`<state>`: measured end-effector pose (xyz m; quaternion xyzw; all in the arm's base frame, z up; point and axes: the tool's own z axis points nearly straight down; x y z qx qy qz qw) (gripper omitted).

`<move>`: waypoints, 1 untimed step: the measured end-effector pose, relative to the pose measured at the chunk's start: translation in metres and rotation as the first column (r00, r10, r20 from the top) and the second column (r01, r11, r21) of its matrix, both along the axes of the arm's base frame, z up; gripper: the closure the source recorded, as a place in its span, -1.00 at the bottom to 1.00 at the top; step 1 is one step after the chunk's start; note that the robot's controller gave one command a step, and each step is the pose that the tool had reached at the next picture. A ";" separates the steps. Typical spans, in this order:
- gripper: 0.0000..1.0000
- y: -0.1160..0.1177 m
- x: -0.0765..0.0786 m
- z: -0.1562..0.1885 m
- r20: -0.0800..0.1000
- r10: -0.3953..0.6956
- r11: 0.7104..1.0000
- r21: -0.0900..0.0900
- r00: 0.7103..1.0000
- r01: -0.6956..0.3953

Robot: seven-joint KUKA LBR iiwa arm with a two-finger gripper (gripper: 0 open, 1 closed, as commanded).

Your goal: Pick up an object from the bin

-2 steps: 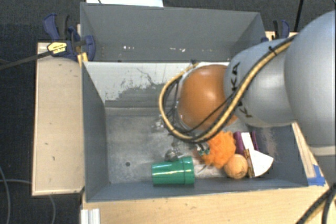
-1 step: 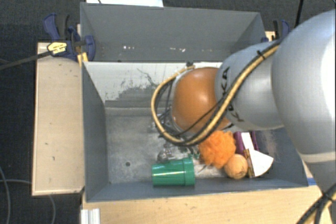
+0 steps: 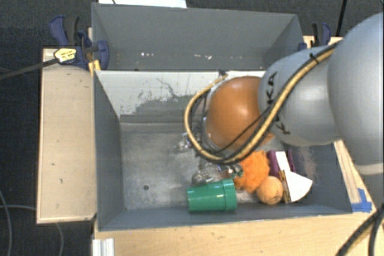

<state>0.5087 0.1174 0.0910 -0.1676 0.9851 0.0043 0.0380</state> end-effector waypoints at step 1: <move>-1.00 -0.004 0.012 -0.009 -0.018 0.216 0.976 -0.019 0.976 -0.217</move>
Offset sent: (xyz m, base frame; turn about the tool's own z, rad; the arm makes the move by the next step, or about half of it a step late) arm 0.0127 -0.1613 0.0209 0.1303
